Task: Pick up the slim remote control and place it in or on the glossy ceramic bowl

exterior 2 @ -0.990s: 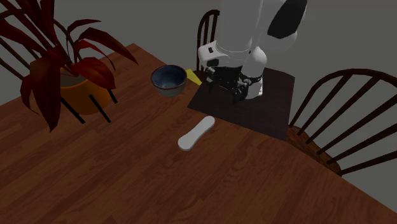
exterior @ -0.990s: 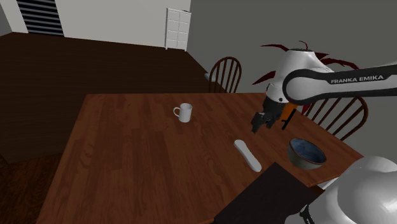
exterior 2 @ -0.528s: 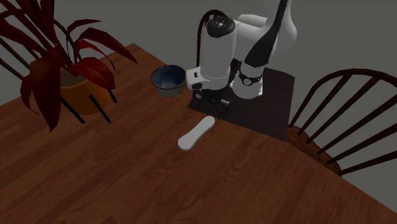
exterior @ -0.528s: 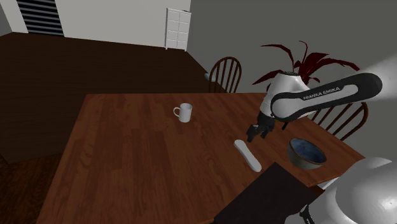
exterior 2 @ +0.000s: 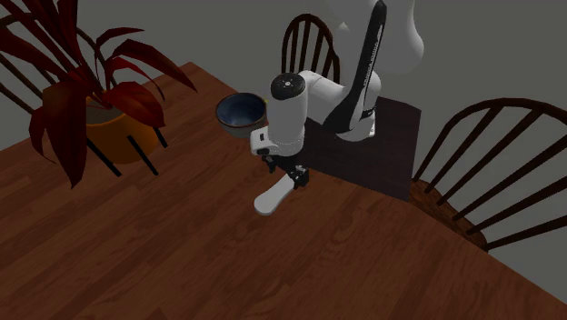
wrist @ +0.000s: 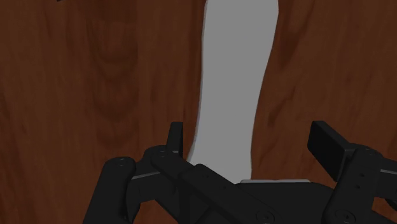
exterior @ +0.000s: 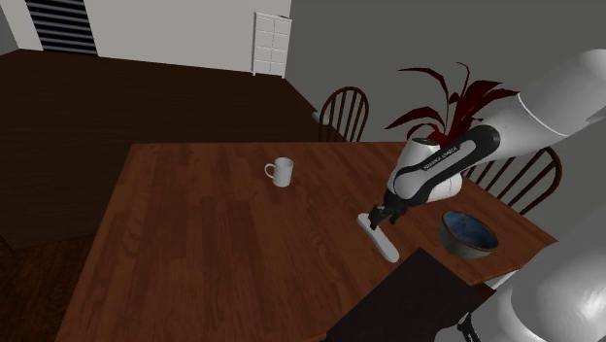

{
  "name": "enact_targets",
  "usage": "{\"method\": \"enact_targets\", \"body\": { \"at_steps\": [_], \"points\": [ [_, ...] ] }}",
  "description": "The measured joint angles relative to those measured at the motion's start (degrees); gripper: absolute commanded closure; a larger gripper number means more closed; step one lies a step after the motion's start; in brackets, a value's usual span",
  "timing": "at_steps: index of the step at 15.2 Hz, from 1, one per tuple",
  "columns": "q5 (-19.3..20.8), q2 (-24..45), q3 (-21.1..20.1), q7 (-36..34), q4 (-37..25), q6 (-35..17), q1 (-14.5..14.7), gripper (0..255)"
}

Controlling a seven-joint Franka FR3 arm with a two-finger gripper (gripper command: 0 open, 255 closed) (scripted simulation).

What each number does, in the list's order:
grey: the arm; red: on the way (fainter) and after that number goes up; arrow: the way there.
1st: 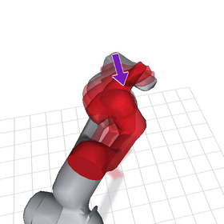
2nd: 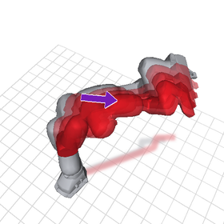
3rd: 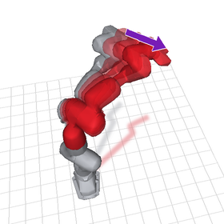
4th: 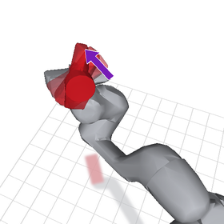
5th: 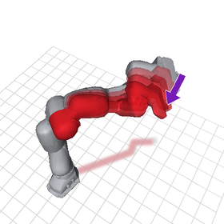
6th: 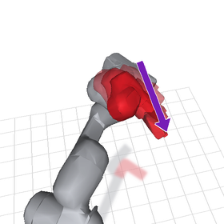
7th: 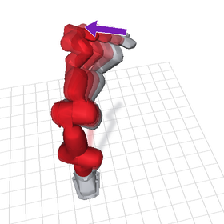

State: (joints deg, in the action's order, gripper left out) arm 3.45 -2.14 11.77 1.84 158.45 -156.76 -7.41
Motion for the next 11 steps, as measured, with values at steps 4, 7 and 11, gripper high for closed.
{"method": "enact_targets", "body": {
  "at_steps": [4, 7, 11],
  "points": [
    [-2.39, 5.04, 0.06, 2.06, -0.49, -4.54, -0.09, 0],
    [-4.34, 8.25, -0.57, 3.38, -0.70, -7.49, -0.23, 0],
    [-6.15, 10.98, -1.40, 4.81, -1.06, -9.83, -0.80, 0]
  ]
}}
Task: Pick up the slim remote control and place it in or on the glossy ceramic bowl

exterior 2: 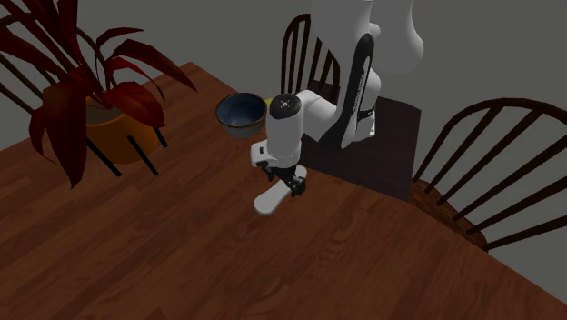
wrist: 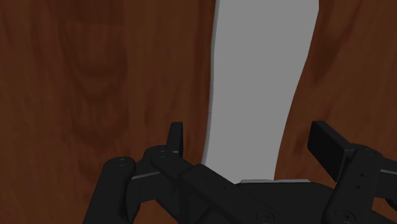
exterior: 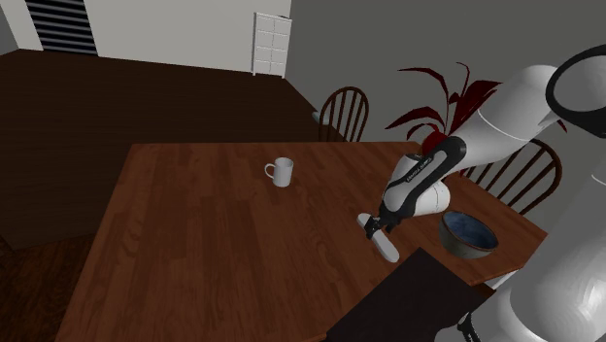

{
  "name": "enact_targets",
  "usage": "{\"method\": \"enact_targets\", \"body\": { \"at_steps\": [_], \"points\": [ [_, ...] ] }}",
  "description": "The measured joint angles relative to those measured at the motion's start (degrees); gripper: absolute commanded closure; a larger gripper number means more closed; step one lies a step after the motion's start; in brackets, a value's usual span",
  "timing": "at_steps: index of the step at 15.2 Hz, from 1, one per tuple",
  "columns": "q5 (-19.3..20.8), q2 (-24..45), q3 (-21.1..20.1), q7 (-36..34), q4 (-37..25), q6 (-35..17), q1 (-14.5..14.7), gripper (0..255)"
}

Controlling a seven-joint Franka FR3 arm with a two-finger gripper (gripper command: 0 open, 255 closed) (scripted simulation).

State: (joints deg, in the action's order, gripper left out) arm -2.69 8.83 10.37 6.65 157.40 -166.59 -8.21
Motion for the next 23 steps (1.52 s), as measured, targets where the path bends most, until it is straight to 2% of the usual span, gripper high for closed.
{"method": "enact_targets", "body": {
  "at_steps": [4, 5, 15, 23],
  "points": [
    [-0.10, 0.15, -0.06, 0.07, -0.02, -0.15, -0.04, 0],
    [-0.10, 0.15, -0.06, 0.07, -0.02, -0.15, -0.04, 255],
    [-0.12, 0.17, -0.07, 0.08, -0.02, -0.16, -0.04, 255],
    [4.59, -7.51, 1.97, -3.12, 0.83, 6.51, 0.82, 255]
  ]
}}
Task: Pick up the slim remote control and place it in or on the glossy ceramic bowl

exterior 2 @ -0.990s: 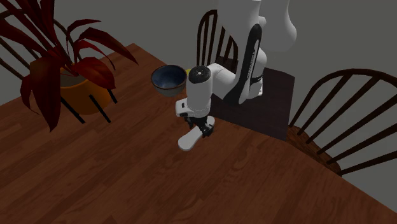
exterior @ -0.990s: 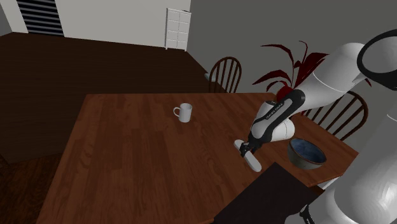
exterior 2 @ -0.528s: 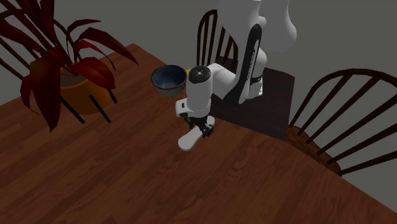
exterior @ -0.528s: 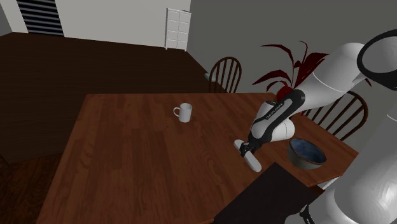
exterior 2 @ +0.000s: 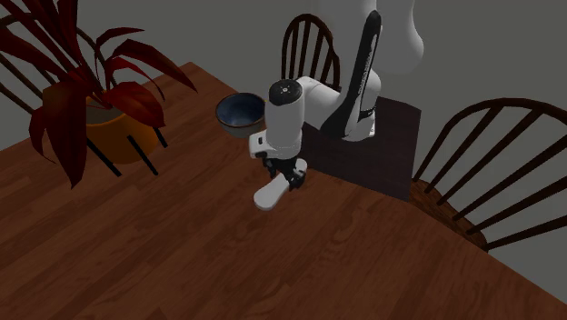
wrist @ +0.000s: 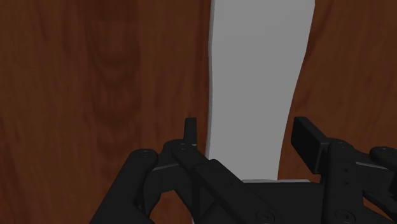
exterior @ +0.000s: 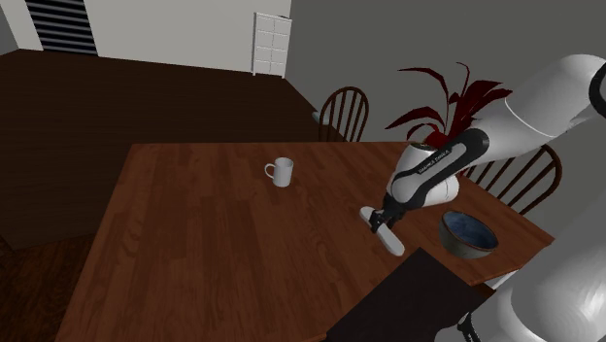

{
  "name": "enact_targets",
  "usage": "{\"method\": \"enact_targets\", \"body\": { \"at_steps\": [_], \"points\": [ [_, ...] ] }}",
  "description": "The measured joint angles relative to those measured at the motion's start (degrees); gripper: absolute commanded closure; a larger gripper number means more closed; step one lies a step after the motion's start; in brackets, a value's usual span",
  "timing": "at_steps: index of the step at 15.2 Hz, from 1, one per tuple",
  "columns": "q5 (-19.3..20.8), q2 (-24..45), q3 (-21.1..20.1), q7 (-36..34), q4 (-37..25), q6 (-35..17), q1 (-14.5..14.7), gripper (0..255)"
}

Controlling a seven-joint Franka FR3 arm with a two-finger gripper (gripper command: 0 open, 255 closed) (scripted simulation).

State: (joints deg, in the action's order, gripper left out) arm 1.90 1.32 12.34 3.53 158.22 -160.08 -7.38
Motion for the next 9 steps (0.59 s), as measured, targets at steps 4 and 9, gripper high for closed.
{"method": "enact_targets", "body": {
  "at_steps": [4, 9],
  "points": [
    [1.74, -3.87, 0.16, -1.27, -0.14, 3.95, -0.13, 255],
    [3.40, -8.92, 0.10, -2.25, -0.31, 9.12, -0.59, 255]
  ]
}}
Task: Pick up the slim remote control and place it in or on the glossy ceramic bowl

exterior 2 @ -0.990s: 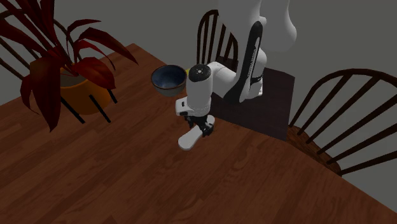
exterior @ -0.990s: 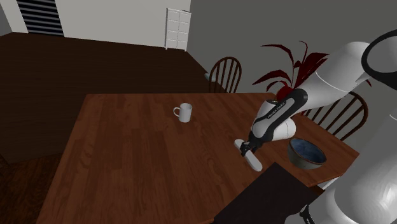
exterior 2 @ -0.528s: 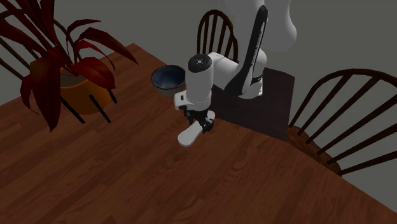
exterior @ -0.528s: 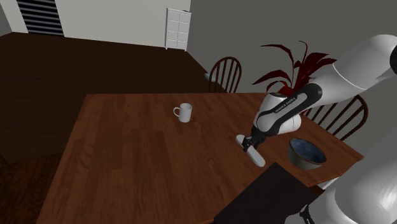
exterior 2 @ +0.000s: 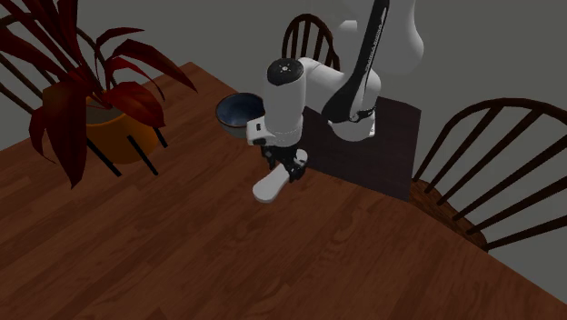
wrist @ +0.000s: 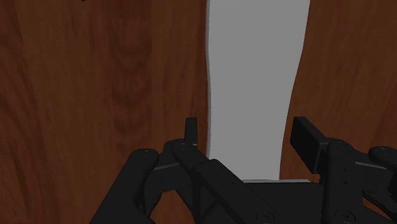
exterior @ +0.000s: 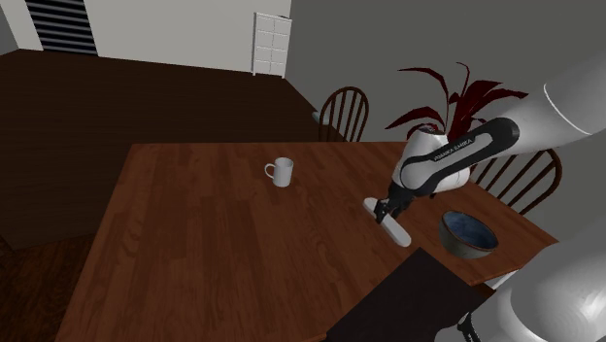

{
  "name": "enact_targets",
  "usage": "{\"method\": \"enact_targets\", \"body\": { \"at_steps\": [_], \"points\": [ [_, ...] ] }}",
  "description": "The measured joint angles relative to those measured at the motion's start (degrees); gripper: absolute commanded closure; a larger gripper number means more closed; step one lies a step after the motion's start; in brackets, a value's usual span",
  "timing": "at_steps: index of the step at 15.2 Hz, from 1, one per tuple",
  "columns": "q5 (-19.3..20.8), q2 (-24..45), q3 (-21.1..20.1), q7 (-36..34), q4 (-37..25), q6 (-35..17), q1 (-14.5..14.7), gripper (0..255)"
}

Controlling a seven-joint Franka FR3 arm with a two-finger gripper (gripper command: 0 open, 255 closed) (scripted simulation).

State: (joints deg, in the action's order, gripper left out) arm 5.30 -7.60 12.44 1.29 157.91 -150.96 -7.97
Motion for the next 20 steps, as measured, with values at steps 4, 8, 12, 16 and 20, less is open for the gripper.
{"method": "enact_targets", "body": {
  "at_steps": [4, 8, 12, 16, 20],
  "points": [
    [0.61, -3.27, -0.27, -0.51, -0.65, 3.89, -0.19, 255],
    [1.11, -6.85, -0.61, -0.92, -1.37, 8.18, -0.41, 255],
    [1.39, -9.87, -0.89, -1.13, -2.23, 12.05, -0.58, 255],
    [1.49, -12.57, -1.23, -1.30, -3.41, 15.92, -0.66, 255],
    [3.60, -14.92, 1.87, 2.76, -1.99, 16.68, -3.50, 255]
  ]
}}
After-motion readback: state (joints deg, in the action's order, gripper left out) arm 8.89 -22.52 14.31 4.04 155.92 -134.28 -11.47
